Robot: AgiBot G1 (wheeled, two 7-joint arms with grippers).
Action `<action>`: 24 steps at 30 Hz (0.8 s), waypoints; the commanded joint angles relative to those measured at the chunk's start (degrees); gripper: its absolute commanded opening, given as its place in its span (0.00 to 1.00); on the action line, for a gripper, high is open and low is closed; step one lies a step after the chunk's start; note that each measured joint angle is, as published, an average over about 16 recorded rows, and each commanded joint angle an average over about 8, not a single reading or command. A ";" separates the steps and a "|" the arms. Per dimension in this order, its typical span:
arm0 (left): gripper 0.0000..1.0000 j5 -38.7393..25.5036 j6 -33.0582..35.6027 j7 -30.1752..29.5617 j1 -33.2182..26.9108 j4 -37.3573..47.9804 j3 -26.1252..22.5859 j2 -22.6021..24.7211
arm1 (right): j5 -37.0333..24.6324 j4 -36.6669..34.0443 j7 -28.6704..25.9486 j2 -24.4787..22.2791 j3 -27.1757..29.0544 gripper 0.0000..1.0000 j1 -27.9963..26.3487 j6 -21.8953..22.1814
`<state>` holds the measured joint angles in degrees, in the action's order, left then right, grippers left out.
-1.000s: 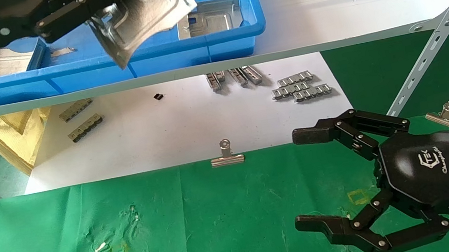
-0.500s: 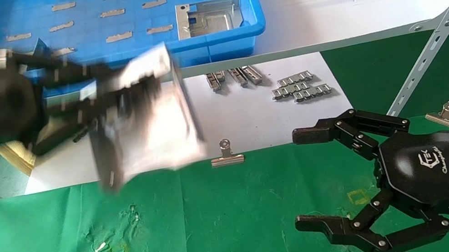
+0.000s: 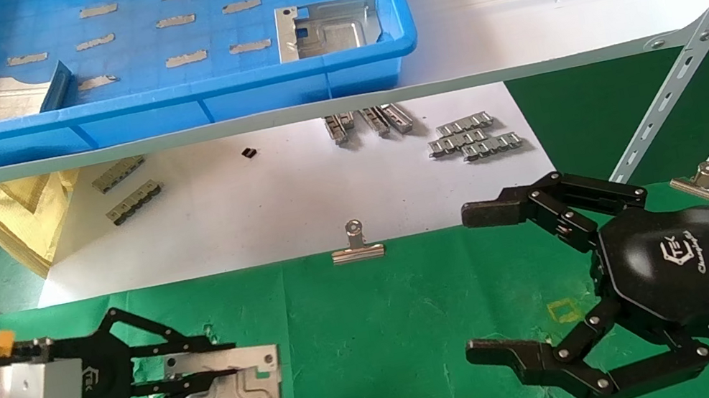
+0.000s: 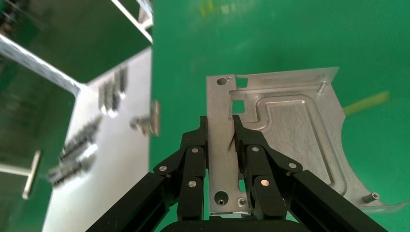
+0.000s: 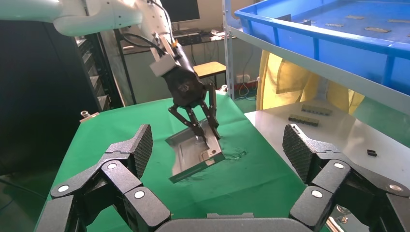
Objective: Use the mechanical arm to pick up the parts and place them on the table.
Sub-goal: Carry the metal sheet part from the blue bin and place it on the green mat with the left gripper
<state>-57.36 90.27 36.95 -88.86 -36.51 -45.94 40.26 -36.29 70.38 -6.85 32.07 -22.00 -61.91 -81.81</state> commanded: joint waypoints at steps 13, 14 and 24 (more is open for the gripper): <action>0.47 -5.03 -1.98 13.86 -2.04 20.37 -4.14 6.16 | 0.00 0.00 0.00 0.00 0.00 1.00 0.00 0.00; 0.59 -5.41 -2.09 14.58 -2.34 21.29 -4.35 6.55 | 0.00 0.00 0.00 0.00 0.00 1.00 0.00 0.00; 1.00 -6.76 -2.69 18.90 -5.10 28.57 -5.01 9.06 | 0.00 0.00 0.00 0.00 0.00 1.00 0.00 0.00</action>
<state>-63.59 87.92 55.25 -93.83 -8.11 -50.61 49.06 -36.29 70.38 -6.85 32.07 -22.00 -61.91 -81.81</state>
